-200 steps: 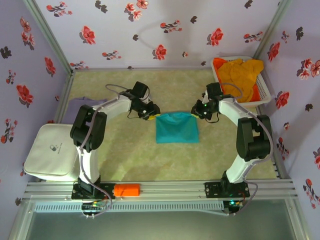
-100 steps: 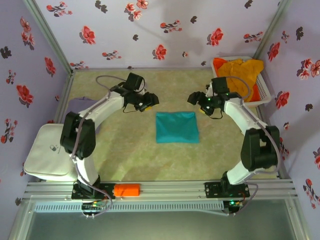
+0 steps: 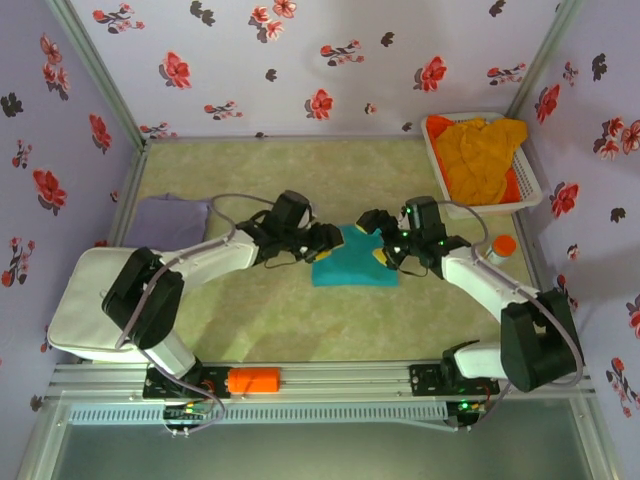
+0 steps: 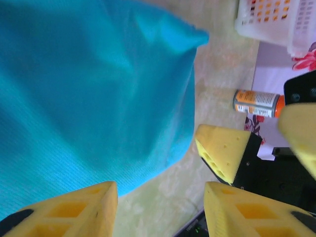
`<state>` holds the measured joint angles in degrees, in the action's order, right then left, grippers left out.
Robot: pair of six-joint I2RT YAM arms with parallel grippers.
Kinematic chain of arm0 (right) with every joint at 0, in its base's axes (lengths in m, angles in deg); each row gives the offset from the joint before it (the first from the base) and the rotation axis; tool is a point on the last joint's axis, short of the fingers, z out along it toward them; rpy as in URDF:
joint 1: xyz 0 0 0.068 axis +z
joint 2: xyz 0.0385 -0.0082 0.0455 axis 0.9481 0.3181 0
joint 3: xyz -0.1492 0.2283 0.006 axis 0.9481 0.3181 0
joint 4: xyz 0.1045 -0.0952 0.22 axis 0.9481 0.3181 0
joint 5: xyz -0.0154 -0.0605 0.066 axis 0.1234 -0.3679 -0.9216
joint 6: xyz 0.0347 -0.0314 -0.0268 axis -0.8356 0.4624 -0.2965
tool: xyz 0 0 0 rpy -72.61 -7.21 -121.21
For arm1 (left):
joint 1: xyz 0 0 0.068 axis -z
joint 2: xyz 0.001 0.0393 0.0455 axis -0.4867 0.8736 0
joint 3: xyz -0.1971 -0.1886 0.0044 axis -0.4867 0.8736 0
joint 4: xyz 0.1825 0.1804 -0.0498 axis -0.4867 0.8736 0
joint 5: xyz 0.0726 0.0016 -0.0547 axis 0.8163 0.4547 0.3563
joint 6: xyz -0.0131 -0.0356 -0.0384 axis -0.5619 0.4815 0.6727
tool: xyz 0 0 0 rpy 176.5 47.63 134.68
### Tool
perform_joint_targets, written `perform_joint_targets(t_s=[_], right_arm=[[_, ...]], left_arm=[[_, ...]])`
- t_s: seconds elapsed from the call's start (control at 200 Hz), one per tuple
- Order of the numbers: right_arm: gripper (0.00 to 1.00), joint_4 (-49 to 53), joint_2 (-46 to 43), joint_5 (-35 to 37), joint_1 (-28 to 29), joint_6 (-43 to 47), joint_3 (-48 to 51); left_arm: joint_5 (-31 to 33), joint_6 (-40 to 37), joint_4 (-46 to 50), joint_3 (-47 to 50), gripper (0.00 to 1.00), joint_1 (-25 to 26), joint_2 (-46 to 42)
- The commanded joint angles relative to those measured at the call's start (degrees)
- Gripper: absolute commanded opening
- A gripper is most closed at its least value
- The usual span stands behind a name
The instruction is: Fold and stack the t-shirts
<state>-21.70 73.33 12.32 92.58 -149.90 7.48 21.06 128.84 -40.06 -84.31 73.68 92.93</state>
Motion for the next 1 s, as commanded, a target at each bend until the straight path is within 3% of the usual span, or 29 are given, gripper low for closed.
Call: perform_joint_targets(t_s=[0.0,0.245,0.47,0.705,0.995], right_arm=[[0.95,-9.6,-2.8,2.7,1.6,-9.6,2.9],[0.95,-14.3,-4.9,6.2,5.6,-15.3,7.0],[0.95,-20.4,-1.2,7.3,7.2,-18.1,10.1],[0.94,-30.5,5.7,6.2,7.2,-20.6,16.0],[0.94,-32.4,9.2,6.0,5.1,-19.2,22.7]], left_arm=[[0.7,6.4,-9.6,1.5,0.49,2.4,0.7],[1.8,10.1,-15.3,5.3,0.48,4.7,1.8],[2.6,11.3,-21.5,7.2,0.48,5.2,7.1],[3.1,10.6,-22.7,9.3,0.47,4.8,12.4],[3.4,9.6,-22.5,13.0,0.46,3.9,12.9]])
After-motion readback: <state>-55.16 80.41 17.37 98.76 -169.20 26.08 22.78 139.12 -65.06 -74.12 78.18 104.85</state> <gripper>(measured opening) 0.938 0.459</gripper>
